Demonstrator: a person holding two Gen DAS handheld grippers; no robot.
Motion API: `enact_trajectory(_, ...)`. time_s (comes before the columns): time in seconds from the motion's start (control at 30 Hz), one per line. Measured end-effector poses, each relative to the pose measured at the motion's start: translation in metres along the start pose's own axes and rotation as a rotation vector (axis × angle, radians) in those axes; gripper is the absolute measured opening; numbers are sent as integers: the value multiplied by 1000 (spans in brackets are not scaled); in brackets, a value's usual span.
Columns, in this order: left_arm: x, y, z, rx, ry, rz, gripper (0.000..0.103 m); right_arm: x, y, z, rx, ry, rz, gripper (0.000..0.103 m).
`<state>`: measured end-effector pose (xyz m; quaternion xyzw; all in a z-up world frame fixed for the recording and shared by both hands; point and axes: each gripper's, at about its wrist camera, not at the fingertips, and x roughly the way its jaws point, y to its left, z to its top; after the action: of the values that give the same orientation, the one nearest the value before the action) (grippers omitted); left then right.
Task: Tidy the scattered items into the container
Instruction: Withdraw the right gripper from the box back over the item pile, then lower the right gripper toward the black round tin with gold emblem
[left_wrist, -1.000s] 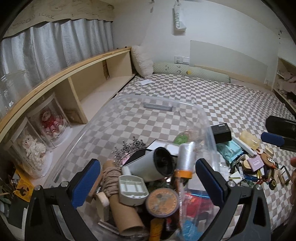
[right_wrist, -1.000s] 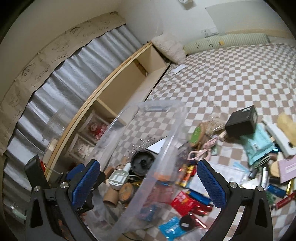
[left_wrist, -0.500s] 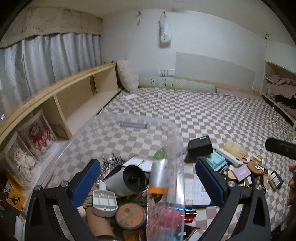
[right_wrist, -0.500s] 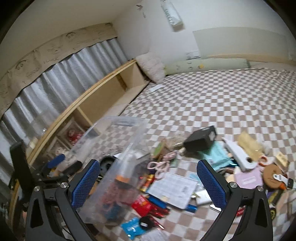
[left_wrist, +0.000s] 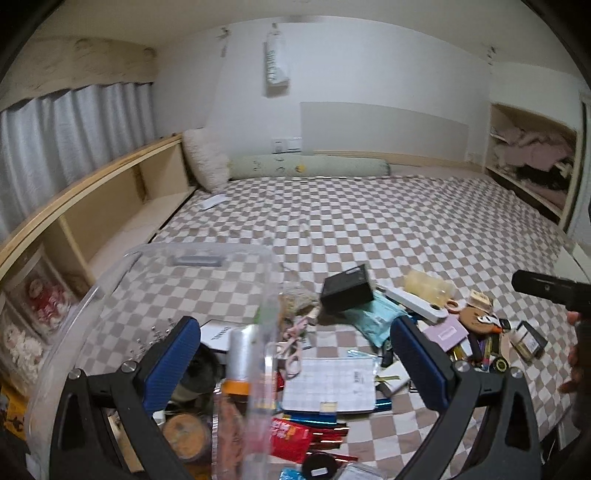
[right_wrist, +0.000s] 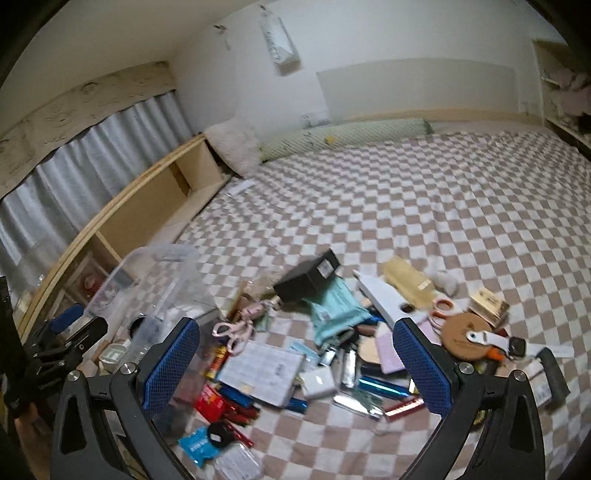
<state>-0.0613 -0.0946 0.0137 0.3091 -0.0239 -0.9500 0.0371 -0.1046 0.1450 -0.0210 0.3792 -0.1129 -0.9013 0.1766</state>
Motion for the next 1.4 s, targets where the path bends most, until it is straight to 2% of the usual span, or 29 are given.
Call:
enact_trajectory(0.2, 19, -38, -4, 84, 52, -22, 103, -2, -38, -5, 68, 44, -62, 103)
enact_trajectory(0.47, 51, -68, -10, 98, 151, -83, 103, -1, -77, -13, 108, 80, -151, 103)
enact_trajectory(0.6, 63, -86, -15, 149, 174, -66, 103, 4, -94, -19, 130, 127, -231, 103)
enact_trajectory(0.93, 90, -111, -28, 183, 261, -106, 103, 26, -133, -42, 152, 261, -298, 103)
enact_trajectory(1.07, 103, -120, -36, 189, 308, -131, 103, 34, -146, -50, 190, 311, -293, 103)
enact_trajectory(1.2, 118, -128, -46, 179, 375, -166, 103, 44, -160, -59, 228, 361, -327, 103)
enact_trajectory(1.4, 134, -137, -61, 191, 449, -181, 103, 61, -176, -75, 280, 439, -325, 103)
